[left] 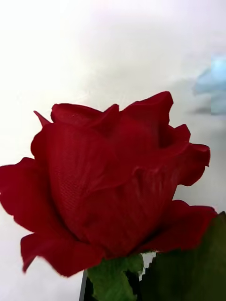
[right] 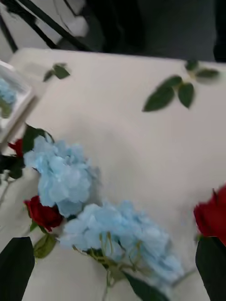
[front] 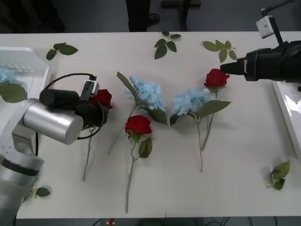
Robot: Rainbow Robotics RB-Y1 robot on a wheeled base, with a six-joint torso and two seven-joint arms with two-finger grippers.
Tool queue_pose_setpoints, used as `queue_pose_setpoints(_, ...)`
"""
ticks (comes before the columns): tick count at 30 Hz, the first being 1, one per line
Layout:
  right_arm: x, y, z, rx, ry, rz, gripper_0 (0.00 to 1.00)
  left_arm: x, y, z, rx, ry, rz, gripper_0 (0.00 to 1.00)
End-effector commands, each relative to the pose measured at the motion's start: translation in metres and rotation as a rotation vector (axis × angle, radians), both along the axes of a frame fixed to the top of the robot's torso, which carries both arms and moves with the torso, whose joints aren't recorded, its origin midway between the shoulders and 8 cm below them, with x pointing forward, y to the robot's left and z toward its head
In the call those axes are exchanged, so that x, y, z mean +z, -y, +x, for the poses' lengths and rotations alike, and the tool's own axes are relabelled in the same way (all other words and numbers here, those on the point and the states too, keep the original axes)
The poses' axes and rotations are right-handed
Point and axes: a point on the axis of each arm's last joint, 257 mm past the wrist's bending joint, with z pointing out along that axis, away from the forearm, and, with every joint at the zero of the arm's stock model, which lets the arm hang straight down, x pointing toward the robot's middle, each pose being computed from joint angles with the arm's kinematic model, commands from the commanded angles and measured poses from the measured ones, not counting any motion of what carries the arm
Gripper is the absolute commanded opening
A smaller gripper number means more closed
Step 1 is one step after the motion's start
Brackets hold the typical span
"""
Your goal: Place the red flowers into the right box and the blue flowers into the left box. If a person shows an open palm, hand one flower to the person first, then continue sorting.
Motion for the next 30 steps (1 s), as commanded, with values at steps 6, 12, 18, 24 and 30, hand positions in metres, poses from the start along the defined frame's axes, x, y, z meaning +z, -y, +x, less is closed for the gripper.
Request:
queue_pose_setpoints(6, -0.030, 0.062, 0.007, -0.337, -0.252, -0.147, 1.00, 0.107, 0.005, -0.015, -0.159, 0.138, -0.124, 0.00)
queue_pose_setpoints(12, -0.058, 0.082, 0.006, -0.501, -0.397, -0.207, 1.00, 0.183, 0.066, -0.031, -0.347, 0.258, -0.427, 0.00)
queue_pose_setpoints(18, -0.079, 0.088, 0.021, -0.575, -0.418, -0.281, 1.00, 0.255, 0.115, -0.046, -0.494, 0.392, -0.648, 0.00)
queue_pose_setpoints(24, -0.071, 0.072, 0.027, -0.531, -0.369, -0.272, 1.00, 0.306, 0.155, -0.057, -0.558, 0.472, -0.830, 0.00)
queue_pose_setpoints(30, -0.021, 0.030, 0.023, -0.291, -0.203, -0.256, 1.00, 0.320, 0.189, -0.054, -0.547, 0.493, -0.968, 0.00)
